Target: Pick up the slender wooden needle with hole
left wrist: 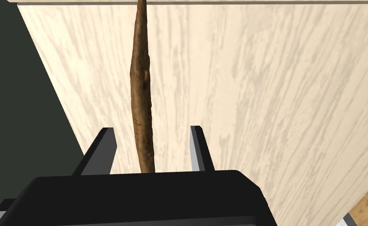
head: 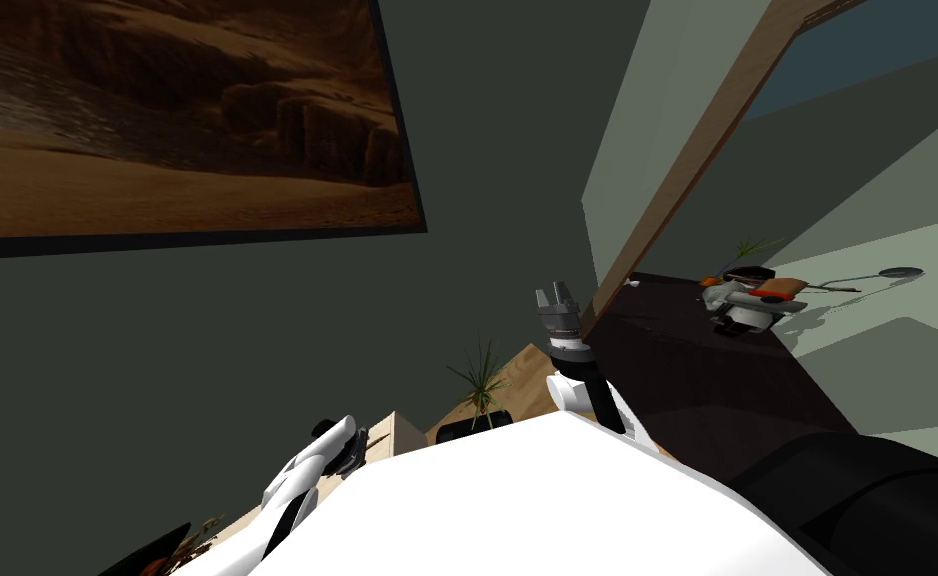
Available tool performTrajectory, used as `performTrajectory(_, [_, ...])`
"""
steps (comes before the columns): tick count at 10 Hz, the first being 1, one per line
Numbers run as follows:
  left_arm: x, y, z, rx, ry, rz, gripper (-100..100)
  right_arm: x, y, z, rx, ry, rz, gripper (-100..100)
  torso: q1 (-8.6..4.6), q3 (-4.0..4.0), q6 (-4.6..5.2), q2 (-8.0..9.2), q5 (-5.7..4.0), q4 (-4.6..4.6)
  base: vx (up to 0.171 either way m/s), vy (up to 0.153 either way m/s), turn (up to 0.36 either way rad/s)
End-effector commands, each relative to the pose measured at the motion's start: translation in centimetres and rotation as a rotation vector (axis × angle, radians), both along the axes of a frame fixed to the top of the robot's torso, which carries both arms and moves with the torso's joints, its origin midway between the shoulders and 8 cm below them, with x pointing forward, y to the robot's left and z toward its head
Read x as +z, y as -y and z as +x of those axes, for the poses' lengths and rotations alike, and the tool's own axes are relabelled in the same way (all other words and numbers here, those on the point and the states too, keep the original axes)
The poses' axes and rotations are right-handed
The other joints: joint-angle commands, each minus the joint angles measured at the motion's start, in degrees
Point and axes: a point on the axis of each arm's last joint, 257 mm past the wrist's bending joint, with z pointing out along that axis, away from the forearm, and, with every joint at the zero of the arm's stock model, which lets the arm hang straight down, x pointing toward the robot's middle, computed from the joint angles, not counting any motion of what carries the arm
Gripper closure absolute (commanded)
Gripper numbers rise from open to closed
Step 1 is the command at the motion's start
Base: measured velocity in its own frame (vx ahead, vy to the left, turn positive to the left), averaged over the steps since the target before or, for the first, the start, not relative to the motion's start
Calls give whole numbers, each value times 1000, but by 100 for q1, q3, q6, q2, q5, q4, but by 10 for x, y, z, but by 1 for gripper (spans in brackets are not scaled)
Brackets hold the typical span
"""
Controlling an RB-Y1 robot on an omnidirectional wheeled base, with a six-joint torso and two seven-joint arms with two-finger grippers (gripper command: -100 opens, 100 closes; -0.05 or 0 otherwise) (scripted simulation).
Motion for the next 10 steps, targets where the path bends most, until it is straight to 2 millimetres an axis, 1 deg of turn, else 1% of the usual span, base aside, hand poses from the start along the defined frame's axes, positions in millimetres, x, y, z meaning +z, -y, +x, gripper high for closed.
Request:
performTrajectory(1, [0,0,0,0,0,0,100,0,0,0,0,0,0,0,0,0,0,0,0,0,0,0,0])
performTrajectory(4, [0,0,0,-2,0,1,100,0,0,0,0,0,0,0,5,-1,-4,-1,5,-2,0,0,0])
performTrajectory(5, [0,0,0,-2,0,1,0,0,0,0,0,0,0,0,5,-1,-4,-1,5,-2,0,0,0])
performTrajectory(6, [9,-10,3,-1,1,1,100,0,0,0,0,0,0,0,6,-1,-4,-1,5,-2,-3,-14,4])
performTrajectory(8, [11,-13,4,-1,1,1,100,0,0,0,0,0,0,0,-3,0,-4,1,2,0,-6,-22,4])
performTrajectory(9, [19,-21,7,-1,1,0,100,0,0,0,0,0,0,0,-3,0,-4,2,3,-1,-14,-39,-2])
performTrajectory(10, [15,-17,6,-1,3,3,100,0,0,0,0,0,0,0,-9,2,-4,4,0,0,-7,-20,4])
